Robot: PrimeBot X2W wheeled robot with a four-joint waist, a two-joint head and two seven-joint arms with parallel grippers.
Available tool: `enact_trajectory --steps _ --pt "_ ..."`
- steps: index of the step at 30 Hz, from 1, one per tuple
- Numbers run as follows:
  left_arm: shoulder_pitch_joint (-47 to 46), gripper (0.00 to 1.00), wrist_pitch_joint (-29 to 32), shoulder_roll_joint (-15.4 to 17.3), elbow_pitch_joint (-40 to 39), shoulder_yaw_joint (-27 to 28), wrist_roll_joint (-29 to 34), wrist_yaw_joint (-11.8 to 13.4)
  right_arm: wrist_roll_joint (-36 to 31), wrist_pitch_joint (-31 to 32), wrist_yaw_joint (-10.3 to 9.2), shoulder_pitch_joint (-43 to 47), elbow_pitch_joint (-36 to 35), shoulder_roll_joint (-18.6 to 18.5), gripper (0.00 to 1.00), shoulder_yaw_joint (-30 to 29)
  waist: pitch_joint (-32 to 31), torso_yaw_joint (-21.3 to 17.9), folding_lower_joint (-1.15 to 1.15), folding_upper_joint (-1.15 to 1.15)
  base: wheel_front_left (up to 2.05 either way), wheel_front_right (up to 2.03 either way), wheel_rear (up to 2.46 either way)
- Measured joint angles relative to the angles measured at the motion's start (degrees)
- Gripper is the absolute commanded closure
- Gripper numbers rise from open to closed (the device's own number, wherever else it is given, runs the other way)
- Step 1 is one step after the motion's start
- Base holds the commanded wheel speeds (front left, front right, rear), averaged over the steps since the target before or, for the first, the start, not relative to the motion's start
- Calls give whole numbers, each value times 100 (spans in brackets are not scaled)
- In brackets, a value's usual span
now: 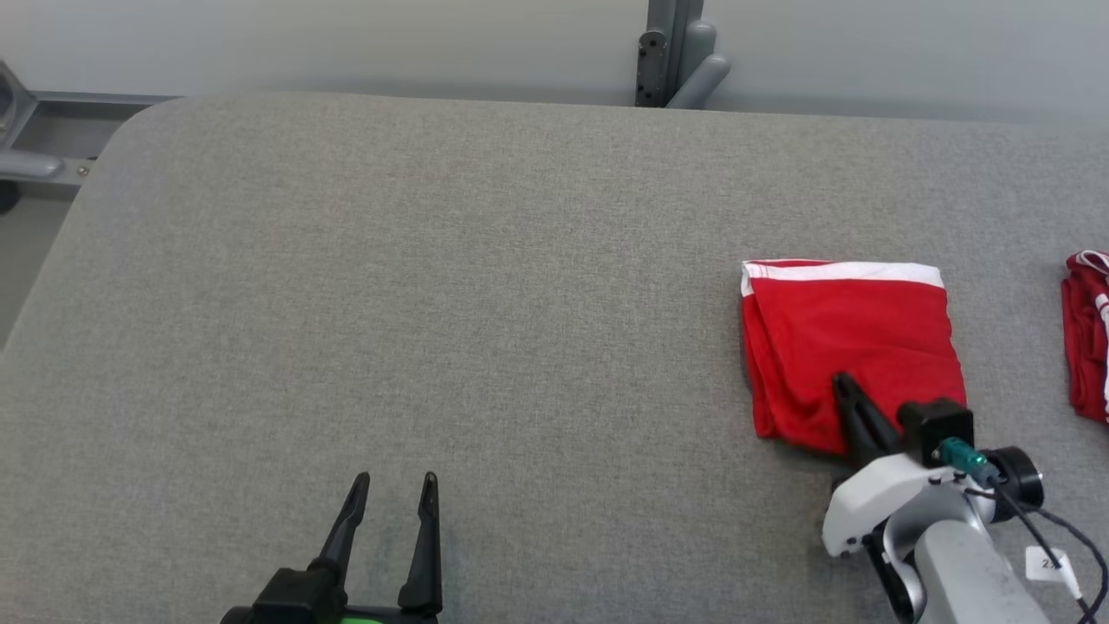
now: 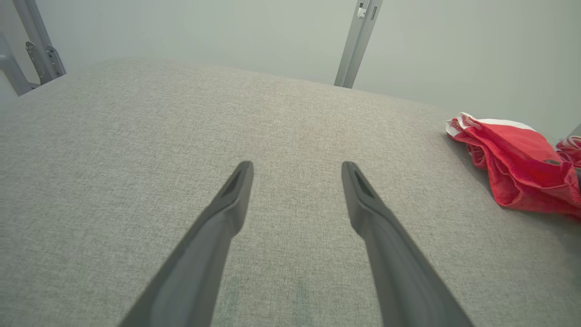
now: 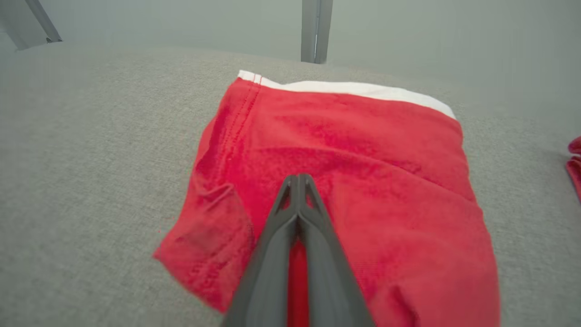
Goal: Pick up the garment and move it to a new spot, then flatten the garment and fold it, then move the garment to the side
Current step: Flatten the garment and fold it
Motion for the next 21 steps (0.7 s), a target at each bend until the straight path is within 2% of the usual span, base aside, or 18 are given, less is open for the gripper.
enact_trajectory --steps 5,13,21 --pt "26 0 0 0 -5 1 -2 9 59 -1 0 335 -127 158 100 446 -56 79 0 0 0 0 0" --pt "141 0 0 0 -10 99 -42 59 338 0 0 412 100 335 100 1181 -205 100 0 0 0 0 0" --pt "365 0 0 0 -85 463 -76 82 461 -3 0 710 -985 243 100 1139 -450 -102 0 0 0 0 0"
